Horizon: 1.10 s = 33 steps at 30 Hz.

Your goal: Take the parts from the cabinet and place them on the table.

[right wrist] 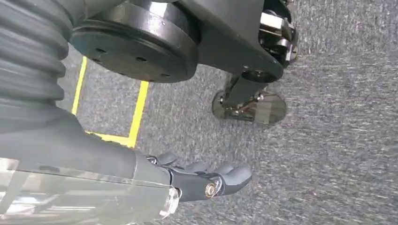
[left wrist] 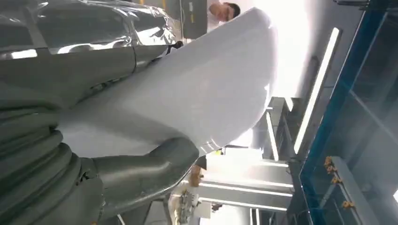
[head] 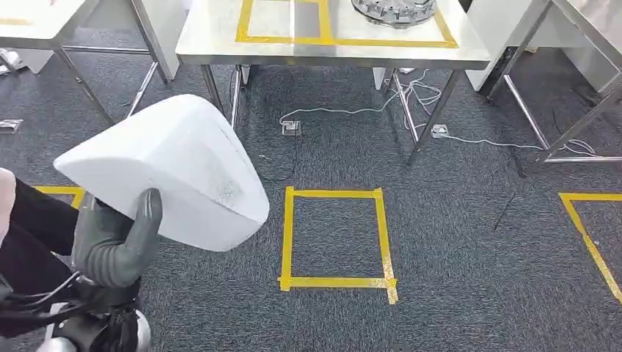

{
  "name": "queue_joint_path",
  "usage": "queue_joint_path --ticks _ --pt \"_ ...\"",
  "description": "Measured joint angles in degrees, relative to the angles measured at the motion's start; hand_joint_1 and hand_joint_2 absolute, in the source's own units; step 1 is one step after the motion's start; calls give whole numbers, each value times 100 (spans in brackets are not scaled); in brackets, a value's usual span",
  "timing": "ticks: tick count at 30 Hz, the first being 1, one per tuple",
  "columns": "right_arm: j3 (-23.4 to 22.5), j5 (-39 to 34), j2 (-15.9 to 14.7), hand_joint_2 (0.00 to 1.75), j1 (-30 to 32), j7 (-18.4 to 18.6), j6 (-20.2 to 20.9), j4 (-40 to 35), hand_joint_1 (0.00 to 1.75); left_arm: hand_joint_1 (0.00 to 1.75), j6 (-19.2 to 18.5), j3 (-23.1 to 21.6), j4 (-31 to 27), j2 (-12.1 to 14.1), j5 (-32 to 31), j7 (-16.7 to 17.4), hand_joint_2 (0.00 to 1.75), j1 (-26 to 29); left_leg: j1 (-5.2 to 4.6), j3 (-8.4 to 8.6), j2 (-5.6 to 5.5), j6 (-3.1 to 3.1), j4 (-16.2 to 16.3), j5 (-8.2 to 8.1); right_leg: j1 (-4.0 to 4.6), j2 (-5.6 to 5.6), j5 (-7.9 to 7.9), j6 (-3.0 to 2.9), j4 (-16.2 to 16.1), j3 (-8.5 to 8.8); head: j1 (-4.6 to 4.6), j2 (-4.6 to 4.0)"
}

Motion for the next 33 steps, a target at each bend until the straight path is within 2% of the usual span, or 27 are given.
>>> queue_joint_path --ticks 5,10,12,15,21,28,32,33 --pt "-4 -79 15 175 -3 400 66 0 0 175 217 -59 125 -7 149 420 175 -436 0 0 -15 -3 0 2 0 -8 0 0 1 7 0 0" --pt "-4 -42 96 175 6 415 173 0 0 175 387 -79 186 46 89 625 175 -516 1 0 -1 -3 -1 2 1 -8 0 0 2 8 0 0" --pt "-4 11 129 175 7 418 173 0 0 175 452 -90 170 90 -38 614 175 -468 1 0 18 -3 -6 2 0 -6 -2 2 2 10 0 0" --pt "-2 87 155 175 22 159 175 0 0 175 500 -81 32 164 -197 375 175 -138 0 7 59 -6 -8 -2 0 5 -3 2 2 7 0 0" --pt "-2 113 162 175 25 -79 157 2 0 175 376 -70 -92 212 -217 67 175 164 0 11 70 -6 -10 -4 0 8 -7 2 0 7 0 0" --pt "-4 113 168 175 29 -124 168 4 0 175 289 -33 -164 216 -234 26 175 200 0 16 74 -6 -9 -3 0 8 -5 5 1 9 0 0" --pt "-7 113 186 175 30 -124 170 4 0 175 234 -7 -206 221 -249 26 175 199 -33 15 73 2 2 -8 -18 9 6 36 -10 9 -2 0" --pt "-7 113 186 175 30 -124 173 4 0 175 221 4 -208 221 -254 26 175 199 -43 17 73 20 3 -19 -27 9 3 46 -15 9 -4 0"
